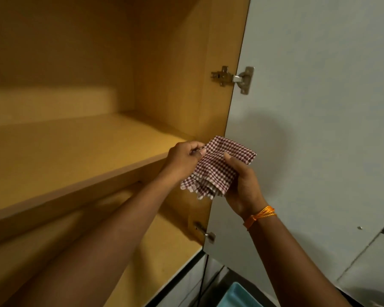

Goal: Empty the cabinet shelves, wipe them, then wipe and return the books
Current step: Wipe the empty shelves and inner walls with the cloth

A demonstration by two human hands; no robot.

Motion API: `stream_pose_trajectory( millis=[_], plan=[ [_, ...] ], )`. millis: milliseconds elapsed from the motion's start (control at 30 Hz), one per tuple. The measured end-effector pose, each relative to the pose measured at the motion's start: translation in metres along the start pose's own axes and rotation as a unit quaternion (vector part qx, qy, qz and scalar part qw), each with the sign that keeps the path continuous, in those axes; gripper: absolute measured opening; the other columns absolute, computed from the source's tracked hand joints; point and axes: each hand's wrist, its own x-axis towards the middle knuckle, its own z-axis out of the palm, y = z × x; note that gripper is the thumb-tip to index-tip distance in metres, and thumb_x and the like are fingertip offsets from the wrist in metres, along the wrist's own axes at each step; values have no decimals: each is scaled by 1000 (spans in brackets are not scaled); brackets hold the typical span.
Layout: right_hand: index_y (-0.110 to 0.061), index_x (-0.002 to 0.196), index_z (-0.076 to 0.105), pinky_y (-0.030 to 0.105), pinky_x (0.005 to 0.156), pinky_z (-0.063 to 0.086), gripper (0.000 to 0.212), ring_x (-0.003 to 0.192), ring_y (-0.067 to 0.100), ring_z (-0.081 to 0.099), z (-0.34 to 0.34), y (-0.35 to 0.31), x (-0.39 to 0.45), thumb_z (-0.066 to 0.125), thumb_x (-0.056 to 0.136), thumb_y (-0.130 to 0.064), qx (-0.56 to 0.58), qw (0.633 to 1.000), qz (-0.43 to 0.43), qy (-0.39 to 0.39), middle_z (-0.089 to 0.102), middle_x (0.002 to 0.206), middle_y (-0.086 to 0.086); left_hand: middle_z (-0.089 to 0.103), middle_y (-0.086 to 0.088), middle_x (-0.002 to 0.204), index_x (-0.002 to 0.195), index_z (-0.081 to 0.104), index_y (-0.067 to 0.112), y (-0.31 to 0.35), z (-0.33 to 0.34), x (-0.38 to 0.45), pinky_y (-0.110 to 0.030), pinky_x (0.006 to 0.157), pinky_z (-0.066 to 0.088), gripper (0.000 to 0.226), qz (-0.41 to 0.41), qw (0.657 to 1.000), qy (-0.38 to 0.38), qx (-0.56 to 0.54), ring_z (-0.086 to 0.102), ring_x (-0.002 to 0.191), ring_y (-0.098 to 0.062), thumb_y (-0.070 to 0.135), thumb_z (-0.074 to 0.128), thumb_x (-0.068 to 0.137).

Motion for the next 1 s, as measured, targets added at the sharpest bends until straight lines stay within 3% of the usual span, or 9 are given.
stream_pose_trajectory(
  millis=[167,333,467,567,667,767,800,867,1000],
  plan=[
    [-5,131,57,60,99,50,45,115,41,65,61,-9,47,64,91,-25,-4,999,14,30,67,124,22,71,6,115,114,73,23,21,-63,45,-29,90,50,20,68,993,0,97,64,107,-12,28,70,94],
    [-3,121,60,49,84,60,30,98,33,72,120,-21,87,57,96,-19,1,996,4,85,74,109,16,72,8,101,86,68,35,38,-113,93,-34,87,56,12,69,981,96,152,67,94,-14,36,80,83],
    [-3,114,59,48,82,61,24,91,31,72,173,-37,117,50,104,-22,37,997,-3,69,74,106,15,70,8,102,95,71,27,64,-168,124,-26,82,48,11,86,977,141,135,64,96,-13,36,74,89],
    [-4,113,57,33,52,59,39,72,26,69,208,-53,137,46,105,-40,68,996,-7,56,71,93,13,68,7,108,106,71,24,81,-201,139,-27,82,46,18,91,980,154,90,61,99,-13,35,70,93],
    [-5,127,52,34,57,53,60,71,29,70,229,-70,155,47,99,-58,81,996,-40,29,70,97,14,69,7,113,110,67,28,92,-227,153,-33,76,55,22,90,983,161,3,68,97,-16,41,68,93],
    [-9,145,39,42,62,59,82,103,45,68,240,-92,168,46,91,-71,132,989,-72,7,59,130,25,67,6,119,123,60,28,108,-243,156,-31,64,54,29,92,969,171,-151,73,93,-15,41,62,98],
    [-14,151,32,51,71,60,87,115,52,60,243,-101,173,44,89,-75,169,982,-88,-4,50,141,28,67,5,121,125,58,28,115,-248,158,-31,65,55,27,94,956,179,-215,74,93,-15,40,59,100],
    [-21,158,19,72,94,45,96,132,58,40,245,-116,183,38,86,-82,257,959,-113,-38,29,156,30,63,-1,126,125,55,25,126,-254,160,-37,70,58,23,87,917,179,-347,75,94,-20,35,50,104],
    [-12,160,0,76,108,22,114,141,62,20,256,-138,202,20,81,-91,344,924,-121,-111,9,161,34,52,-14,138,144,43,15,151,-268,167,-58,91,52,46,80,810,118,-569,67,107,-38,42,39,106]
  ],
)
